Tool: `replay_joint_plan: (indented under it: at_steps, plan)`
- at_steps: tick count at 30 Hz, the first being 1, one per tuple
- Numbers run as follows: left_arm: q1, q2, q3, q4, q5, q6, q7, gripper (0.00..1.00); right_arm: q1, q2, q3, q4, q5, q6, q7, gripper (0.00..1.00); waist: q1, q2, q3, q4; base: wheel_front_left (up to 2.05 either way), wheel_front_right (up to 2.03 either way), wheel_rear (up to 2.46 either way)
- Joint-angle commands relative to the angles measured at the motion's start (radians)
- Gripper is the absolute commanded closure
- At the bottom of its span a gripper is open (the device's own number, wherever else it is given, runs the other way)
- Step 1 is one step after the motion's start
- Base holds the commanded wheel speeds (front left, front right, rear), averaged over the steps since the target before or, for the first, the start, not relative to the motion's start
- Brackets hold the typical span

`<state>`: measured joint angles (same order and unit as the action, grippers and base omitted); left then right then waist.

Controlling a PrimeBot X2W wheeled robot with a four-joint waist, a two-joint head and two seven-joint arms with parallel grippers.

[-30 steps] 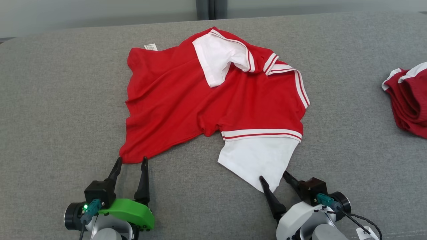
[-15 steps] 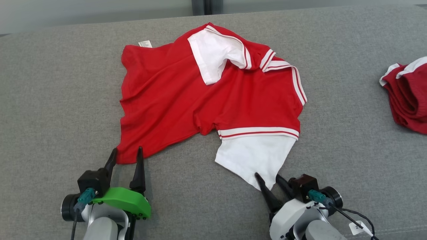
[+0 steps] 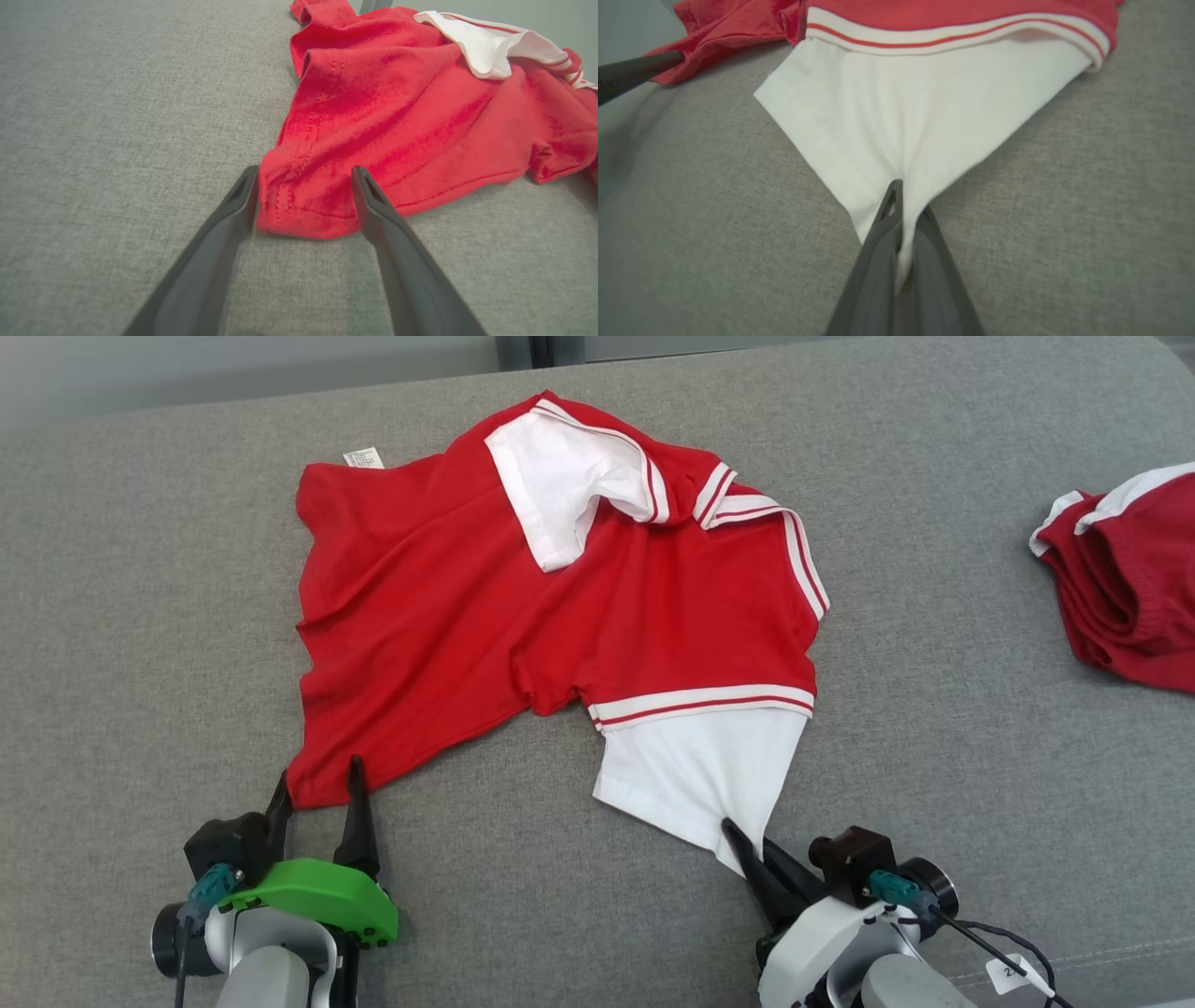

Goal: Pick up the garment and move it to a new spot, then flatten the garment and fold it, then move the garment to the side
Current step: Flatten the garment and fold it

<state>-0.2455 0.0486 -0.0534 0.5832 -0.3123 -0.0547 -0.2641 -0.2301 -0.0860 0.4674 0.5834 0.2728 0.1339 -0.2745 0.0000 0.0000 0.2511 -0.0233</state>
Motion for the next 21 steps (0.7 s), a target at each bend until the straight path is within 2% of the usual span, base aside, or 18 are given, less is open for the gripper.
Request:
replay_joint_plan:
  at_steps: [1,2,3,4,10,16,21]
  plan:
    - [0.006,0.004,0.002,0.004,-0.013,-0.007,0.0,0.0,0.033,-0.031,-0.014,0.024,0.004,-0.007,0.019,1.0,0.0,0.0,-0.001,-0.002,0.0,0.0,0.0]
    - [0.006,0.004,0.002,0.008,-0.018,-0.01,0.0,0.03,0.033,-0.031,-0.016,0.022,0.004,-0.007,0.019,1.0,0.0,0.0,-0.001,-0.003,0.0,0.0,0.0]
    - [0.005,0.004,0.001,0.01,-0.021,-0.01,0.0,0.67,0.031,-0.031,-0.018,0.017,0.003,-0.007,0.019,1.0,0.0,0.0,-0.001,-0.005,0.0,0.0,0.0]
    - [0.003,0.004,0.0,0.011,-0.022,-0.011,0.0,1.0,0.028,-0.03,-0.021,0.011,0.002,-0.007,0.018,1.0,0.0,0.0,-0.001,-0.006,0.0,0.0,0.0]
    - [-0.01,0.004,-0.007,0.022,-0.001,-0.018,0.0,1.0,0.027,-0.024,-0.045,-0.034,0.0,-0.005,0.012,1.0,0.0,0.0,-0.029,-0.01,0.0,0.0,0.0]
    - [0.077,0.005,0.014,-0.005,0.016,-0.01,0.0,1.0,0.069,-0.015,-0.089,-0.102,0.007,-0.004,0.011,1.0,0.0,0.0,-0.156,-0.024,0.0,0.0,0.0]
    - [0.09,0.006,0.048,-0.025,0.057,-0.033,0.0,1.0,0.074,-0.039,-0.125,-0.197,0.002,-0.004,0.011,1.0,0.0,0.0,-0.243,-0.039,0.0,0.0,0.0]
